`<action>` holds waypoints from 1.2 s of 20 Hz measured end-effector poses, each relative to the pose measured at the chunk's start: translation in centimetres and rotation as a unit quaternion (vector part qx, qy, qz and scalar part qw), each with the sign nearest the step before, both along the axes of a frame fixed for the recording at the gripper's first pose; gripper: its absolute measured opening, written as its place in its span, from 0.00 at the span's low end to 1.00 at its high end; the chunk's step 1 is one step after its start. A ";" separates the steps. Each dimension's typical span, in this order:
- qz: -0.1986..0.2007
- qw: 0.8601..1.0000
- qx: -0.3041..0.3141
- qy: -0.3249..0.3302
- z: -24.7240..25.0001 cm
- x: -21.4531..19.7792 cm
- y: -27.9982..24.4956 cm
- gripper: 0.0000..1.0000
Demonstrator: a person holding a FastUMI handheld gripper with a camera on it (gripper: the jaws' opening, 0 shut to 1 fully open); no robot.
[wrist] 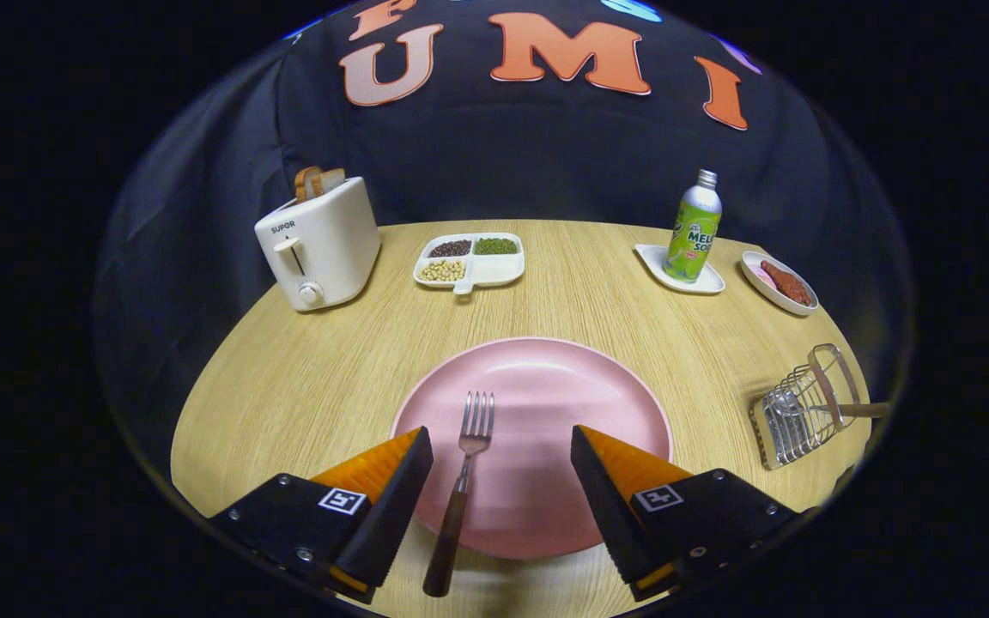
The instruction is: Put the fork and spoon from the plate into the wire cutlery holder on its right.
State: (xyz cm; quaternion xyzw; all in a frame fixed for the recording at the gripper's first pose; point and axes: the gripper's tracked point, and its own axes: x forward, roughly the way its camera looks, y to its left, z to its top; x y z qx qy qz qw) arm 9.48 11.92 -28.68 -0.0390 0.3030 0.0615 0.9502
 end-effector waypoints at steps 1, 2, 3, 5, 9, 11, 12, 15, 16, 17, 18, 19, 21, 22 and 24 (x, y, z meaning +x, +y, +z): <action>-0.001 1.000 -0.001 0.003 -0.3 0.0 -0.1 0.97; -0.002 1.000 -0.003 0.006 -0.6 0.0 -0.1 0.97; -0.003 1.000 -0.004 0.009 -0.9 0.0 0.1 0.97; -0.001 1.000 -0.006 0.018 -1.6 -0.1 0.2 0.95; 0.012 0.999 -0.017 0.036 -3.1 -0.3 1.0 0.82; 0.015 0.999 -0.024 0.046 -3.8 -0.4 1.1 0.73; 0.014 0.998 -0.026 0.052 -4.1 -0.5 1.1 0.67; 0.011 0.998 -0.020 0.056 -4.1 -0.2 1.2 0.48; 0.012 0.998 -0.016 0.062 -4.2 -0.3 1.3 0.39; 0.009 0.998 -0.019 0.059 -4.1 -0.1 1.0 0.34; 0.009 0.998 -0.020 0.061 -4.1 -0.2 1.0 0.24; 0.009 0.998 -0.019 0.060 -4.1 0.0 1.0 0.17; 0.010 0.998 -0.021 0.062 -4.1 -0.1 0.9 0.06; 0.010 0.998 -0.025 0.061 -4.0 -0.1 0.7 0.04; 0.013 0.998 -0.017 0.058 -3.3 -0.1 0.8 0.01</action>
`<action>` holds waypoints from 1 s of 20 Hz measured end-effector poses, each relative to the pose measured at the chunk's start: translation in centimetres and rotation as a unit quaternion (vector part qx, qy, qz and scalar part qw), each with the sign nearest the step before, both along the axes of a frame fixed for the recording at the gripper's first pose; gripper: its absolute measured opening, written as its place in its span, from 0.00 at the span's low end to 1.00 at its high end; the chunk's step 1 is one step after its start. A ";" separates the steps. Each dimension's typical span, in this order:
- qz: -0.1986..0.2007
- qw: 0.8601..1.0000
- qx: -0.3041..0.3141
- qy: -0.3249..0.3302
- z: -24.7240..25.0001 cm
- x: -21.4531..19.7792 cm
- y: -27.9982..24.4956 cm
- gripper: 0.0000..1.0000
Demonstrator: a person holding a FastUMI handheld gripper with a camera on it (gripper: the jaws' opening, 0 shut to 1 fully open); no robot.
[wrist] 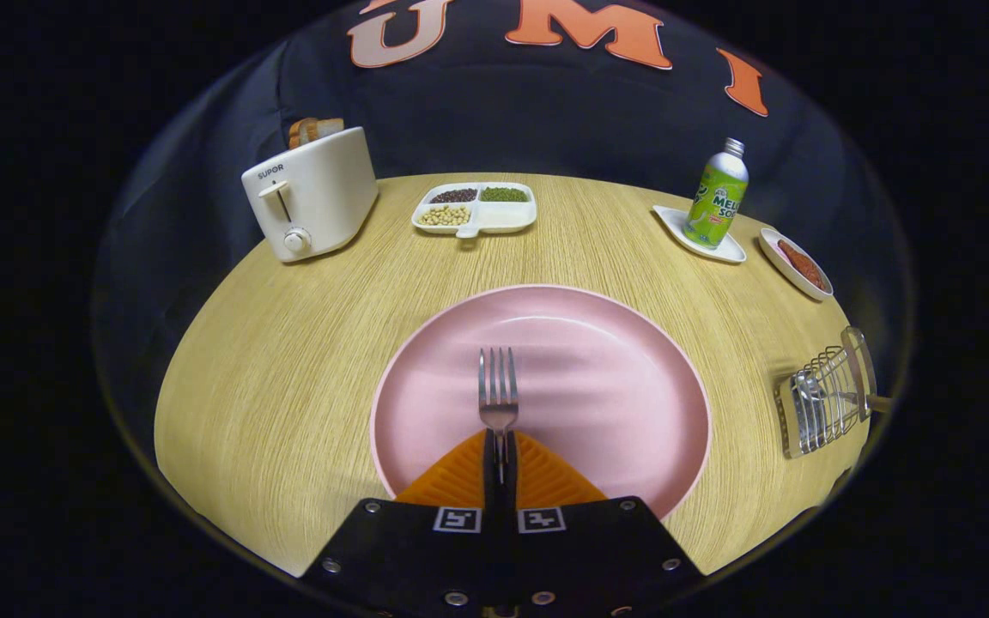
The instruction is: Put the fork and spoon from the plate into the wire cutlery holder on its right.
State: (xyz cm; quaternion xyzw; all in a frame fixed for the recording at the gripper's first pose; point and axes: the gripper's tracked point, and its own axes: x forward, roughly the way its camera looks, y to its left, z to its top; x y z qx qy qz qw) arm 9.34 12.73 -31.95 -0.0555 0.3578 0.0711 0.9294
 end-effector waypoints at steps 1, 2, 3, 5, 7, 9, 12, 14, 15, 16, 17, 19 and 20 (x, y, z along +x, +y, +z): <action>0.000 1.000 0.005 -0.003 0.5 0.1 -0.1 0.01; 0.000 1.000 0.007 -0.007 1.0 0.1 -0.2 0.01; 0.000 1.000 0.009 -0.009 1.6 0.2 -0.4 0.01; 0.000 1.000 0.017 -0.012 2.6 0.0 -0.9 0.01; -0.001 1.000 0.024 -0.013 3.6 -0.3 -1.6 0.01; -0.001 0.999 0.029 -0.015 4.7 -0.6 -2.5 0.01; 0.000 0.999 0.031 -0.020 6.7 -1.3 -4.5 0.01; -0.007 0.999 0.028 -0.028 8.4 -1.5 -6.4 0.01; -0.012 0.999 0.030 -0.031 9.4 -1.7 -7.4 0.01; -0.016 0.999 0.033 -0.034 10.5 -2.1 -8.5 0.01; -0.020 0.999 0.034 -0.036 11.5 -2.3 -9.6 0.01; -0.029 0.998 0.029 -0.040 13.2 -2.6 -12.1 0.01; -0.036 0.998 0.020 -0.042 13.9 -2.8 -13.8 0.01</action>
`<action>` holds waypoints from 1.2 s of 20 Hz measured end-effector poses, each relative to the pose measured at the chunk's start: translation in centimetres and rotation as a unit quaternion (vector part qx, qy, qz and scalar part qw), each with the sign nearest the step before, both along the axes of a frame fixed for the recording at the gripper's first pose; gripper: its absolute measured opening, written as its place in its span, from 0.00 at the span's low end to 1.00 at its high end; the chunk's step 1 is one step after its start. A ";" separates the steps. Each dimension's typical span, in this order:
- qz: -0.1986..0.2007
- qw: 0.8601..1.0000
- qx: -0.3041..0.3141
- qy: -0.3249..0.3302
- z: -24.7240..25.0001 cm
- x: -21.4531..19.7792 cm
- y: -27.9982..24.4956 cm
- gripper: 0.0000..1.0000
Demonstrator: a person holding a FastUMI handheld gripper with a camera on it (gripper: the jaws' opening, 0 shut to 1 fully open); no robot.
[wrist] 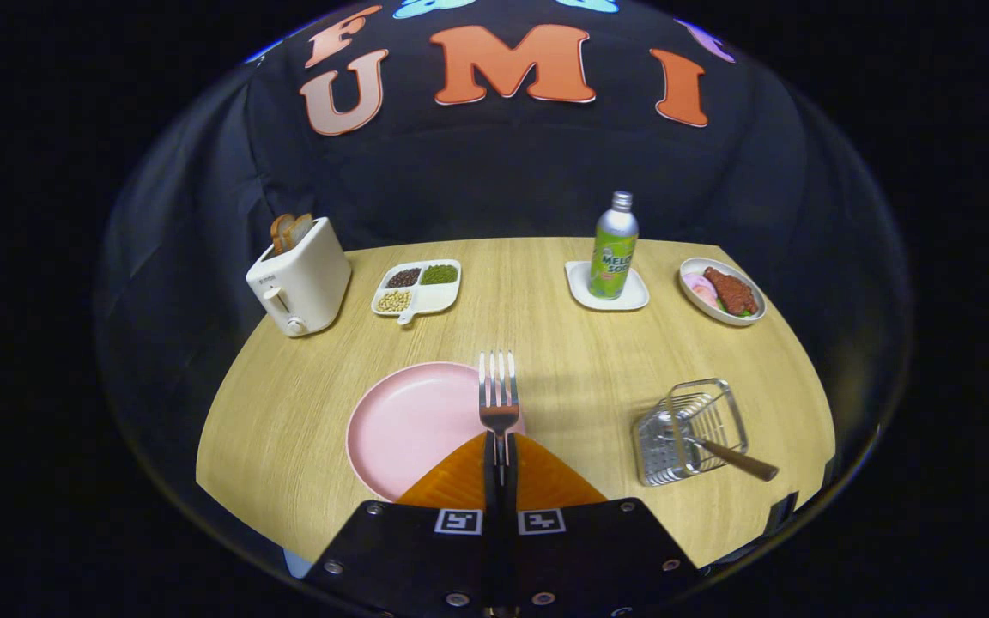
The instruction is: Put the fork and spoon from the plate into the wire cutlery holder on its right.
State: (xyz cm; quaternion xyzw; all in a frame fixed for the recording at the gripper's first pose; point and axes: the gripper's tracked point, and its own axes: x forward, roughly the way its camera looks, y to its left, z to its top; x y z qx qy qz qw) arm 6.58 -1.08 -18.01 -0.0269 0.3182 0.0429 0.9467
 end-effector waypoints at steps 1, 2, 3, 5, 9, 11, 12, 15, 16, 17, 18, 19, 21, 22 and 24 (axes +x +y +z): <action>-0.008 1.000 -0.009 0.001 0.6 -0.2 -1.7 0.01; -0.013 1.000 -0.015 0.003 1.1 -0.5 -3.1 0.01; -0.018 1.000 -0.020 0.007 1.5 -0.7 -4.5 0.01; -0.027 0.999 -0.024 0.025 1.9 -1.1 -6.8 0.01; -0.023 0.995 -0.047 0.079 2.4 -1.9 -10.8 0.01; -0.014 0.992 -0.056 0.111 2.4 -2.0 -12.0 0.01; -0.008 0.990 -0.060 0.128 2.3 -1.9 -12.6 0.01; 0.009 0.981 -0.081 0.173 1.6 -1.6 -14.2 0.02; 0.015 0.979 -0.086 0.187 1.5 -1.6 -14.8 0.02; 0.024 0.975 -0.090 0.201 1.1 -1.6 -15.0 0.02; 0.030 0.971 -0.095 0.215 0.5 -1.3 -15.3 0.02; 0.038 0.968 -0.101 0.226 0.3 -1.3 -15.5 0.02; 0.054 0.960 -0.112 0.250 -0.5 -1.3 -15.9 0.03; 0.060 0.957 -0.119 0.259 -0.8 -1.2 -16.1 0.03; 0.064 0.951 -0.134 0.271 -1.4 -0.8 -16.4 0.03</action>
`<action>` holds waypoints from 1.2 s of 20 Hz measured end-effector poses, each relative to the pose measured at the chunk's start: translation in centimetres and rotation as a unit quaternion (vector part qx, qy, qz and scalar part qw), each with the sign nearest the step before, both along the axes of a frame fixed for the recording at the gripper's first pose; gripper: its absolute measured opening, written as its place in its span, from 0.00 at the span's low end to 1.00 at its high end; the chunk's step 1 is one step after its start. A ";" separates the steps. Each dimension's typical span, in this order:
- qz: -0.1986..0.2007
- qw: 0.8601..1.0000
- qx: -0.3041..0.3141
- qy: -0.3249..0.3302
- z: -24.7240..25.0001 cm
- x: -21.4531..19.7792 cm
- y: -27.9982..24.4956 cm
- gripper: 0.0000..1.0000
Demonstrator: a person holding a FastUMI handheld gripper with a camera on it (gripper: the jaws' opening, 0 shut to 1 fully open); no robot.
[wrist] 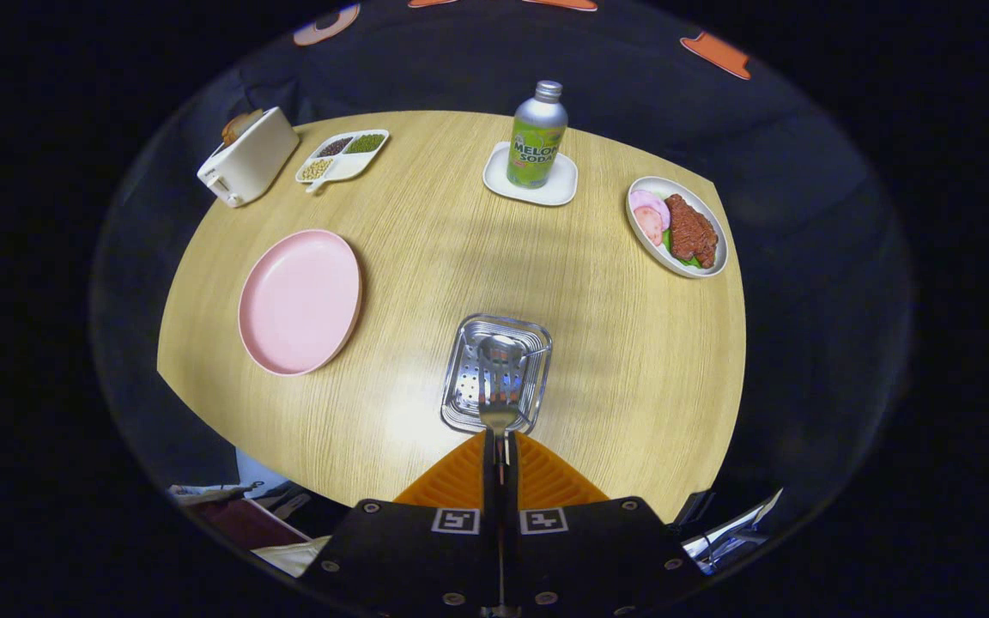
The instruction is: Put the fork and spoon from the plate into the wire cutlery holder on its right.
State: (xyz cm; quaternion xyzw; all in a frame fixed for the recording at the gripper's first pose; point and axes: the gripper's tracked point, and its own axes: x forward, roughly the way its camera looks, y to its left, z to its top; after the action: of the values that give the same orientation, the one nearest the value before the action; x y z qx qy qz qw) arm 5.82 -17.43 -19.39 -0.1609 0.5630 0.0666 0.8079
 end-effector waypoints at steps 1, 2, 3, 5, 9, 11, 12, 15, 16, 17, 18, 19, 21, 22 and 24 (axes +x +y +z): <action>0.001 1.000 -0.003 0.007 -0.3 0.2 0.0 0.03; 0.004 1.000 -0.005 0.017 -0.4 0.0 0.1 0.03; 0.008 1.000 -0.007 0.028 -0.8 0.1 0.2 0.03; 0.014 0.999 -0.012 0.047 -1.5 0.2 0.2 0.03; 0.012 0.998 -0.025 0.062 -2.8 1.5 0.0 0.03; 0.009 0.998 -0.024 0.064 -3.3 2.0 0.1 0.05; 0.009 0.998 -0.019 0.061 -3.3 2.4 0.3 0.08; 0.023 0.999 0.001 0.043 -2.9 2.9 1.4 0.38; 0.023 0.999 0.008 0.034 -2.7 2.8 1.6 0.50; 0.022 0.999 0.018 0.021 -2.1 3.0 2.0 0.55; 0.019 0.999 0.030 0.008 -1.6 3.0 2.5 0.67; 0.015 0.999 0.043 -0.005 -0.9 3.0 2.9 0.77; 0.003 0.997 0.070 -0.033 0.5 3.3 3.6 1.00; -0.004 0.995 0.085 -0.048 1.4 3.3 3.9 1.00; -0.016 0.990 0.112 -0.083 3.6 3.5 4.5 1.00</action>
State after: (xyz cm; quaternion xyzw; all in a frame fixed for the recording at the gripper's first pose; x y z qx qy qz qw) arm 9.29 -12.98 -15.77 -0.0649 0.4854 0.1029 0.8658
